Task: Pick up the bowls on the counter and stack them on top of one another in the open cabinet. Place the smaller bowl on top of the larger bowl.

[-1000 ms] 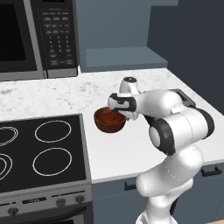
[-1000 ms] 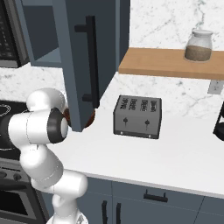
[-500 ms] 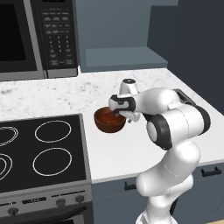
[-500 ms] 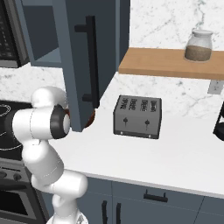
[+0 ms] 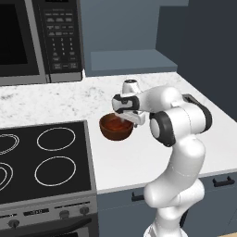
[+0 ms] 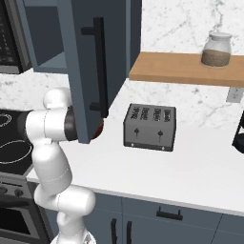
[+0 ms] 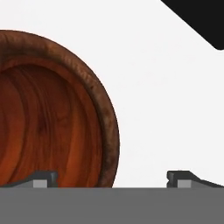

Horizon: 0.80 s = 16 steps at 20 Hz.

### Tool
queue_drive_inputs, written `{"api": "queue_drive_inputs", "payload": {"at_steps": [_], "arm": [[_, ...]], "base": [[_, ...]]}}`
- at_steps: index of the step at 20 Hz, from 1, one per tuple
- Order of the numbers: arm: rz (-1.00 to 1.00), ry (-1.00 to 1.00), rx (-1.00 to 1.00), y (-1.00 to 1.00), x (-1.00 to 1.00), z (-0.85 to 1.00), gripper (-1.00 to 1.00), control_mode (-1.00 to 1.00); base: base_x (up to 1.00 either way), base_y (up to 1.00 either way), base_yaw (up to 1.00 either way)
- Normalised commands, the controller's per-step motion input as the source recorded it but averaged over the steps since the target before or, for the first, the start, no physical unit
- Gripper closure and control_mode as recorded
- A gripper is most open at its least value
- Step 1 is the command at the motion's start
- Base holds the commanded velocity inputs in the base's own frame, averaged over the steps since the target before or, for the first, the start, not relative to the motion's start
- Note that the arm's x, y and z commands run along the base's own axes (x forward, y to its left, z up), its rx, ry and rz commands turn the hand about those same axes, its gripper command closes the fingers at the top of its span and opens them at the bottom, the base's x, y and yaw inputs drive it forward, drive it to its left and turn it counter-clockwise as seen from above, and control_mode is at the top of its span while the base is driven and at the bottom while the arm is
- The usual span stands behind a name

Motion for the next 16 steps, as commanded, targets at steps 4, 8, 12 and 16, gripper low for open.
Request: {"api": "queue_drive_inputs", "payload": {"at_steps": [4,8,12,16], "arm": [[-0.02,0.0,0.0,-0.02,-0.02,-0.29,-1.0,-1.0],[-0.02,0.0,0.0,-0.03,-0.08,-0.38,-1.0,-1.0],[-0.04,0.0,0.0,-0.02,-0.04,-0.41,-1.0,-1.0],[-0.04,0.0,0.0,0.0,0.0,-0.32,-1.0,-1.0]], "base": [[0.0,0.0,0.0],[0.0,0.0,0.0],[0.0,0.0,0.0],[0.0,0.0,0.0]]}}
